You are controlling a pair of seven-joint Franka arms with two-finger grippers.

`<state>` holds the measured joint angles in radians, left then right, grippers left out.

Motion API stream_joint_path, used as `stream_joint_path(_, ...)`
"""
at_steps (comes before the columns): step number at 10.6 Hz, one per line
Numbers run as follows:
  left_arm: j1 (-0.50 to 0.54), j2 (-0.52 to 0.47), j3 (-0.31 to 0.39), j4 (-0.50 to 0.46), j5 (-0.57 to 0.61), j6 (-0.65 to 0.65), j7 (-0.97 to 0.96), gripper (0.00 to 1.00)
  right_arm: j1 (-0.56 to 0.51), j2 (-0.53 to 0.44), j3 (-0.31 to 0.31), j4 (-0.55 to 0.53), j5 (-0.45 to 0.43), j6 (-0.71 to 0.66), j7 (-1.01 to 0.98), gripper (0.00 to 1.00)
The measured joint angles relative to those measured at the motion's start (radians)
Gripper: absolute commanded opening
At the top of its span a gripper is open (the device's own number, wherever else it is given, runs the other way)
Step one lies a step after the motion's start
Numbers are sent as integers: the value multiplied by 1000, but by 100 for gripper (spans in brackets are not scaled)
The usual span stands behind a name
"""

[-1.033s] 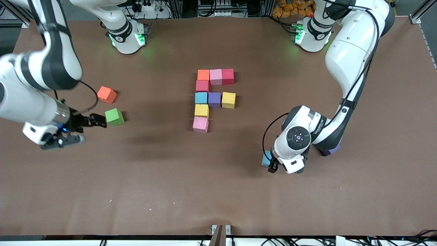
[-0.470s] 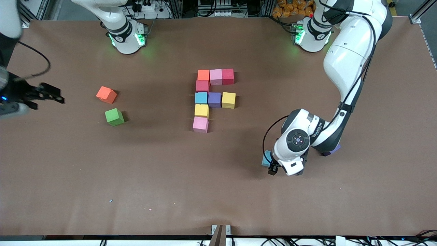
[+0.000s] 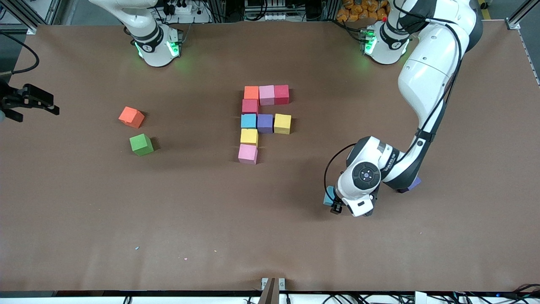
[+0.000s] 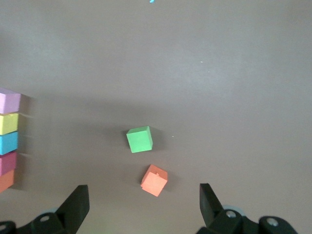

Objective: Arrange 11 blocks into digit 3
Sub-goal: 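Carry the cyan block with the left gripper to the yellow block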

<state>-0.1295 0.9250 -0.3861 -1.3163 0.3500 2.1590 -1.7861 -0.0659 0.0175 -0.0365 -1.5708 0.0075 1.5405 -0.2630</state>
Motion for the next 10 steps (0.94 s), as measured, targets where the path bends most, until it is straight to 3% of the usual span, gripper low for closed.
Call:
stream_joint_path(3, -15, 0, -2, 2, 0, 0, -25, 10, 1, 1, 11, 27, -18, 3, 124, 100)
stream_joint_path(10, -175, -8, -12, 10, -1, -20, -333, 10, 36, 14, 21, 28, -5, 4, 150, 100)
